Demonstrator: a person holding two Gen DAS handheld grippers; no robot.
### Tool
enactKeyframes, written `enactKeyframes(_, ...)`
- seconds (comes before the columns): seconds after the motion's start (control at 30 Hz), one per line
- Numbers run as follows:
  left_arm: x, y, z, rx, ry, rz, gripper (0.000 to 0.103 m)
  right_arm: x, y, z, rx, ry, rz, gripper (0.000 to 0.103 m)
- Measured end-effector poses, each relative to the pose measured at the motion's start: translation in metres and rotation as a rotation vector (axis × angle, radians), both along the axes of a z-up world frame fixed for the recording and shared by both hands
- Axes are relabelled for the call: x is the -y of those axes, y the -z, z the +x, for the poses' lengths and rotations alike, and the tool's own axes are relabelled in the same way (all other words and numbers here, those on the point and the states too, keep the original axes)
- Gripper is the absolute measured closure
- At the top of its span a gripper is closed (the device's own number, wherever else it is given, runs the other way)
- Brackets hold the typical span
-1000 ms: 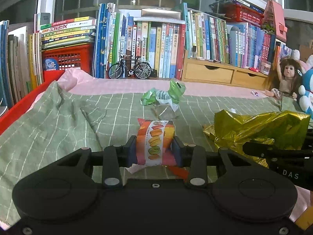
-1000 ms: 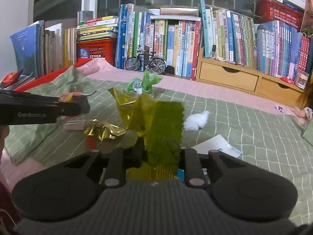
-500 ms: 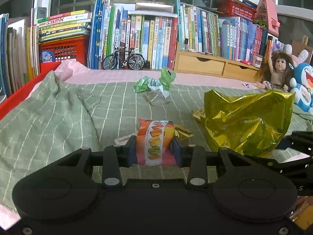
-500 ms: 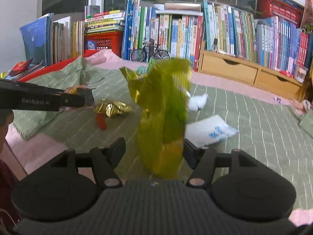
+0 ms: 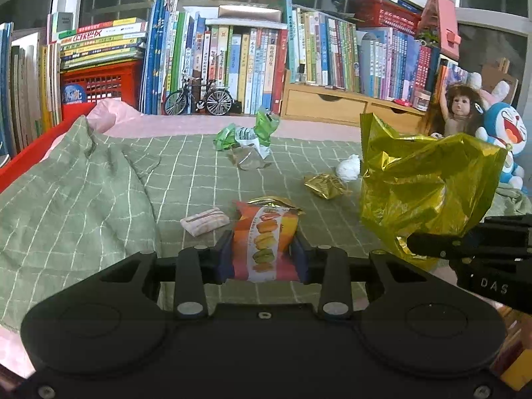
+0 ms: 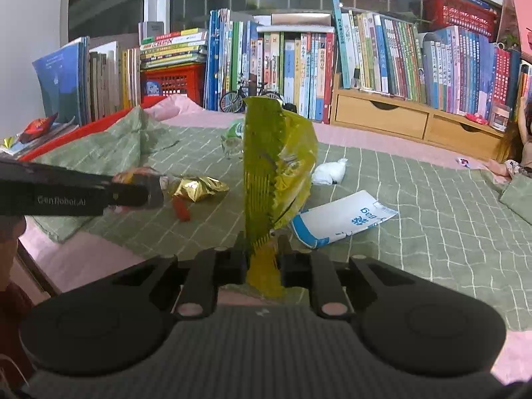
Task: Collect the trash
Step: 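Lift the cookie packet and yellow-green bag toward the bed edge with both tools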
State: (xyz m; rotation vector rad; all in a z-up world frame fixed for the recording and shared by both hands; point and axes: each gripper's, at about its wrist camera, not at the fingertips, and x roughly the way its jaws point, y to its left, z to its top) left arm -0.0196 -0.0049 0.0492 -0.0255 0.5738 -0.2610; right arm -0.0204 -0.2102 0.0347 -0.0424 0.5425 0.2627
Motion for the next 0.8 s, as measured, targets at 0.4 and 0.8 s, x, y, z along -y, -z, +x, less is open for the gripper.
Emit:
enactKeyframes(0.4,0.005,-0.002,-0.055,0.002,0.084,-0.021,0.070,0.004,-0.014,-0.062,-0.055,-0.018,0.089,0.082)
enactKeyframes(0.8,0.011,0.028,-0.129,-0.084,0.200,-0.019,0.070,-0.002,0.013,-0.134,-0.247,-0.081,0.107,0.083)
